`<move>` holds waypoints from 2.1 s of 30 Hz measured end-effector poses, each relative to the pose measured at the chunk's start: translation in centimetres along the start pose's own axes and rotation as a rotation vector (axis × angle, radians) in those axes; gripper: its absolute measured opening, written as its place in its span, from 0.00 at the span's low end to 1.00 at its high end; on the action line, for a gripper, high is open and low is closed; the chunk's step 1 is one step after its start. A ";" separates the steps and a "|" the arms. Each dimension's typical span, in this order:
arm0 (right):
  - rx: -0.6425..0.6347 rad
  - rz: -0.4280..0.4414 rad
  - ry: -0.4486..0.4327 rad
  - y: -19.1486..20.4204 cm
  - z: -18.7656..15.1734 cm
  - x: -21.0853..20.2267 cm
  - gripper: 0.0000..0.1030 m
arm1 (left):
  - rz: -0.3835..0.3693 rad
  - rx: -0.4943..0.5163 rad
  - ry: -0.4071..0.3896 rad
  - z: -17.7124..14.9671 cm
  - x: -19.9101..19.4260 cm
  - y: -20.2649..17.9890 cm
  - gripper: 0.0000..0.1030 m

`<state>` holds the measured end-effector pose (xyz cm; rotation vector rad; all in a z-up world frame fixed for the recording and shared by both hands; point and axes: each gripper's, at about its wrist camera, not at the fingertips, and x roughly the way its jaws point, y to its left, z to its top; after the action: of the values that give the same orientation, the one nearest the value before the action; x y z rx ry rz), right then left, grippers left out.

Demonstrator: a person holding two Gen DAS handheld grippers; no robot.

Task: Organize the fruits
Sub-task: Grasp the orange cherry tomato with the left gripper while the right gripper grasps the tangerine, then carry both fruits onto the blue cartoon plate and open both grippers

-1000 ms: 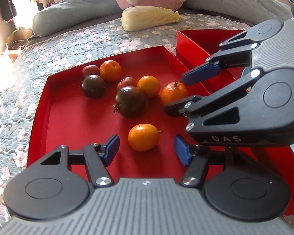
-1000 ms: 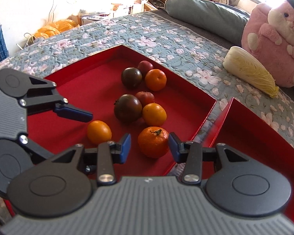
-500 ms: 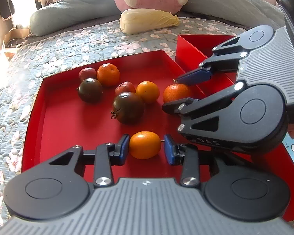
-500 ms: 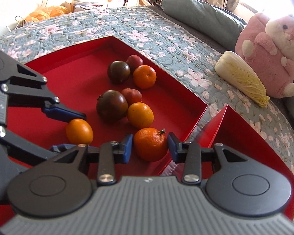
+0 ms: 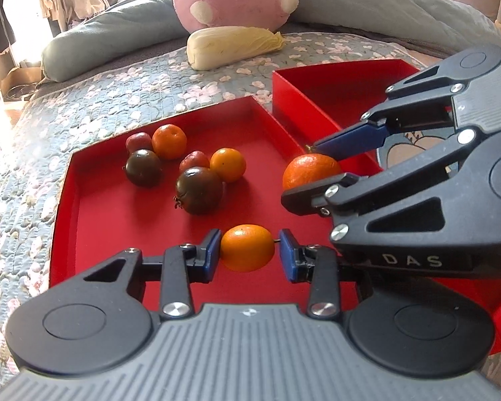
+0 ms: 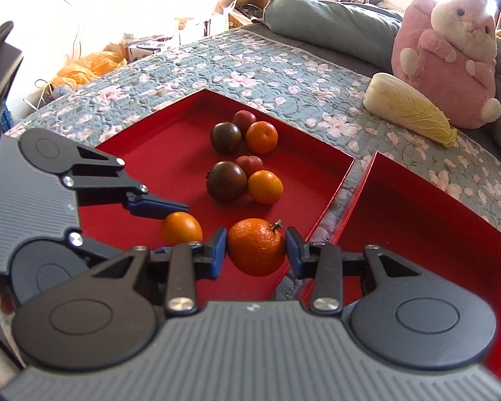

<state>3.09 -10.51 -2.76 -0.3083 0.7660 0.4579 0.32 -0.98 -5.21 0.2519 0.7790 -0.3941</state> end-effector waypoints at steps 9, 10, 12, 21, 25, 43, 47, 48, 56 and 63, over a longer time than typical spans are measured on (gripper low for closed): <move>0.068 -0.066 -0.051 -0.9 -1.5 -5.2 0.40 | -0.026 0.032 -0.057 1.1 -3.3 -3.6 0.42; 0.076 -0.075 -0.052 -1.2 -1.8 -5.7 0.40 | -0.029 0.038 -0.061 1.2 -3.4 -4.0 0.42; 0.090 -0.094 -0.055 -1.7 -2.5 -6.9 0.40 | -0.038 0.047 -0.068 1.6 -3.7 -5.1 0.42; 0.149 -0.170 -0.054 -4.6 -5.6 -10.8 0.40 | -0.090 0.109 -0.086 2.7 -4.0 -10.5 0.42; 0.181 -0.200 -0.036 -6.1 -6.9 -11.3 0.40 | -0.104 0.147 -0.077 2.8 -3.3 -12.5 0.42; 0.228 -0.228 0.136 -10.5 -10.5 -7.4 0.40 | -0.147 0.270 0.014 2.3 1.7 -16.2 0.42; 0.217 -0.220 0.155 -10.5 -10.8 -6.7 0.40 | -0.149 0.280 0.026 2.3 2.3 -16.3 0.42; 0.214 -0.216 0.155 -10.5 -10.7 -6.7 0.40 | -0.148 0.281 0.029 2.3 2.5 -16.4 0.43; 0.206 -0.211 0.157 -10.6 -10.7 -6.4 0.41 | -0.146 0.290 0.042 2.4 2.8 -16.5 0.43; 0.224 -0.211 0.159 -10.7 -10.6 -6.5 0.41 | -0.150 0.303 0.033 2.2 2.5 -16.6 0.56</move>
<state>-1.91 -26.04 -4.27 -0.2142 0.9207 0.1475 -3.89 -17.35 -6.71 0.4856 0.7715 -0.6523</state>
